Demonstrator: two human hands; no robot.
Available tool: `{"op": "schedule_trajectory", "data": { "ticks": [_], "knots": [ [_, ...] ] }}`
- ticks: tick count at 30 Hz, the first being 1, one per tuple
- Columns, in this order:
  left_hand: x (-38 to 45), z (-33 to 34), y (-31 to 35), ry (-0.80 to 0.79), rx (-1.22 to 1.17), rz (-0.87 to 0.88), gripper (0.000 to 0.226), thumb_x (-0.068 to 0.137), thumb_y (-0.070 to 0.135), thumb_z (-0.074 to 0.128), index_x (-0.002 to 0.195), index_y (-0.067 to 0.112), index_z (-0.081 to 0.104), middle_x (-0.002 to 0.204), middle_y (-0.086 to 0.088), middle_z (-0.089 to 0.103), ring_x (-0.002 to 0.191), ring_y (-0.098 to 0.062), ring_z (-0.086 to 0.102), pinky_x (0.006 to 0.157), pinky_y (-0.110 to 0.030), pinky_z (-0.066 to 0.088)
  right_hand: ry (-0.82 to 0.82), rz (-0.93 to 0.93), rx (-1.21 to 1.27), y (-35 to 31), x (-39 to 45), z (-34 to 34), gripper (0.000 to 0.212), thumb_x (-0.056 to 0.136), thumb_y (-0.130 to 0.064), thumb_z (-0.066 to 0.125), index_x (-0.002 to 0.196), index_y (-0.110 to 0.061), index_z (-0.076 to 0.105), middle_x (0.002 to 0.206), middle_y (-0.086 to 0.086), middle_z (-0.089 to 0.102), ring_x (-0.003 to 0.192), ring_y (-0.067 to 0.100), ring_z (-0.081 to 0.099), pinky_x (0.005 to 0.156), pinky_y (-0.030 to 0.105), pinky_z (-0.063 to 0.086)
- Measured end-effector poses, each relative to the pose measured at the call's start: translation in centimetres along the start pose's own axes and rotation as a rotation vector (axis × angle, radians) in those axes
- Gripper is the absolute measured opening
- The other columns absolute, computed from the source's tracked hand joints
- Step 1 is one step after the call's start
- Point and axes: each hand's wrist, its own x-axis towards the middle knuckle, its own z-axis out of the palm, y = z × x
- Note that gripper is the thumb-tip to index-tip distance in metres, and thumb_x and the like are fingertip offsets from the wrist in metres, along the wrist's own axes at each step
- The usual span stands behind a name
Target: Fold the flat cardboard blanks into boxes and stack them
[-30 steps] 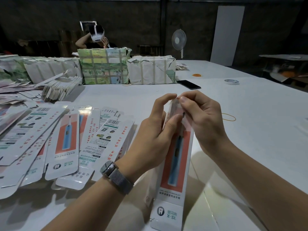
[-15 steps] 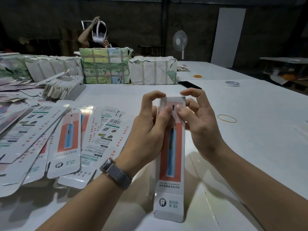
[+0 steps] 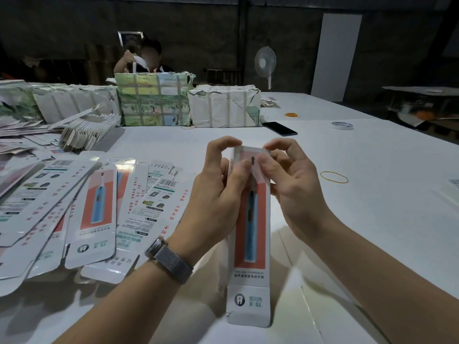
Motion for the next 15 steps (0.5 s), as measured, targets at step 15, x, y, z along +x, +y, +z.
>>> {"op": "schedule_trajectory", "data": {
  "ticks": [15],
  "knots": [
    [0.8, -1.3, -0.1, 0.245, -0.013, -0.097, 0.029, 0.097, 0.038, 0.062, 0.109, 0.042, 0.036, 0.088, -0.017, 0.065, 0.075, -0.036, 0.072, 0.062, -0.059, 0.059, -0.140, -0.340, -0.833, 0.4, -0.5, -0.5, 0.058, 0.081, -0.043, 0.070, 0.135, -0.030, 0.051, 0.119, -0.007, 0.055, 0.092, 0.009, 0.059, 0.068, 0.022, 0.052]
  ]
}}
